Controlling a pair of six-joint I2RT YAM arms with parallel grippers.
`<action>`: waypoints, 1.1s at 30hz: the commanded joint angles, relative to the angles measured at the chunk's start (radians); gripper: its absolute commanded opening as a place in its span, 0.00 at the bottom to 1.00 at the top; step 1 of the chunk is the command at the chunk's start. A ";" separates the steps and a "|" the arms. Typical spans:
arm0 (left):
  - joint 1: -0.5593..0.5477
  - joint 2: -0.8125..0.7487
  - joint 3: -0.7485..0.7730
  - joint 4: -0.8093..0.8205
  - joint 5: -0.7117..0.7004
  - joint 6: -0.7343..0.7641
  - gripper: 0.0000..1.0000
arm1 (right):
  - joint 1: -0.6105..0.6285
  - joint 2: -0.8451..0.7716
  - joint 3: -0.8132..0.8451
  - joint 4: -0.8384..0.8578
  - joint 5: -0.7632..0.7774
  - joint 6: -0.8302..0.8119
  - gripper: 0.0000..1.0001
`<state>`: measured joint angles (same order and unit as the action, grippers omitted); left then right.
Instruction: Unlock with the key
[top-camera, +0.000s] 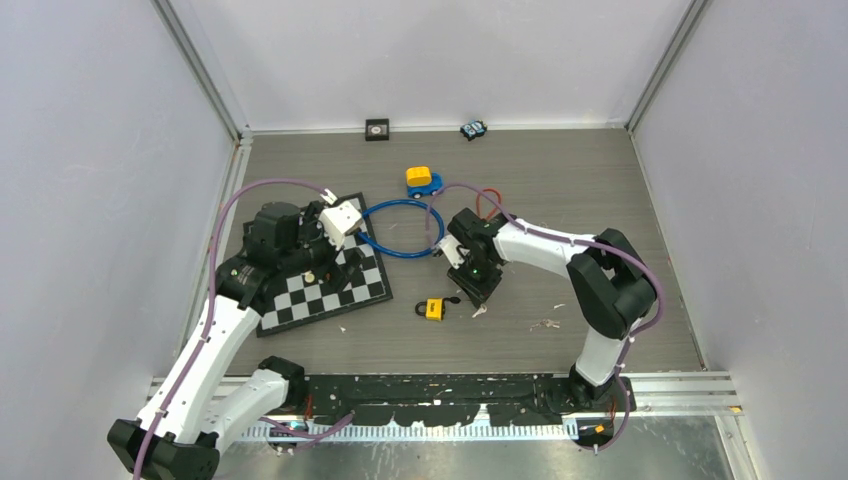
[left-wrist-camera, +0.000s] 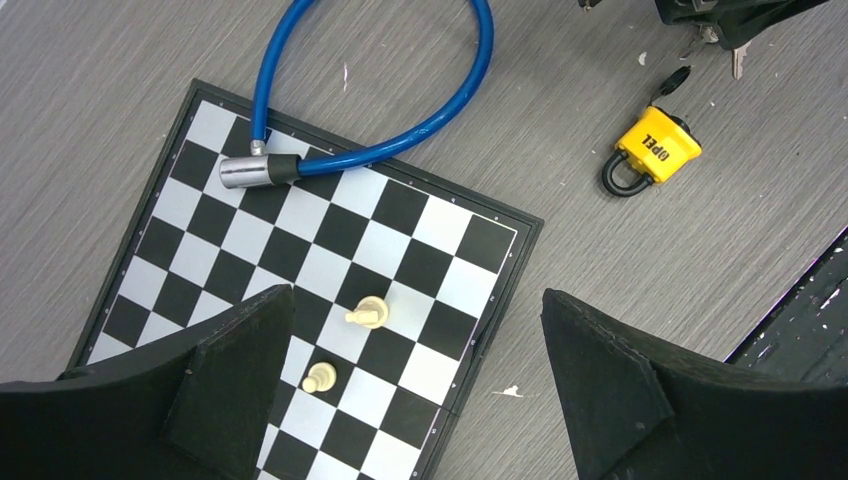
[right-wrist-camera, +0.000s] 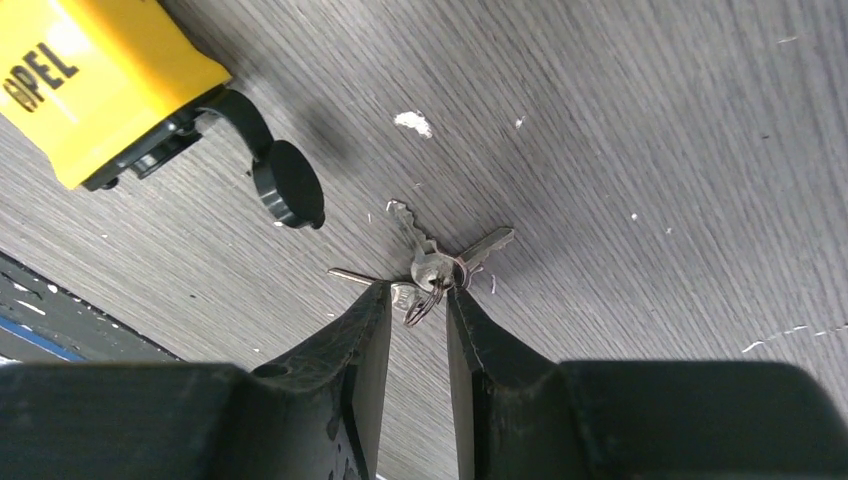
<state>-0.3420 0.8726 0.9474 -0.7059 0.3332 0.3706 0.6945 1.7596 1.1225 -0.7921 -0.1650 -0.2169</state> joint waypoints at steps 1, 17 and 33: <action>0.005 -0.014 -0.002 0.040 0.020 -0.007 0.96 | -0.009 0.019 0.031 -0.009 -0.011 0.013 0.31; 0.005 0.029 0.003 0.078 0.098 -0.003 0.97 | -0.043 -0.085 0.094 -0.058 -0.046 -0.045 0.01; -0.046 0.373 0.133 0.462 0.680 -0.360 0.82 | -0.064 -0.327 0.312 -0.107 -0.295 -0.102 0.01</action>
<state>-0.3523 1.1938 1.0000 -0.4221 0.8497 0.1627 0.6292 1.4570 1.3537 -0.8955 -0.3706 -0.3202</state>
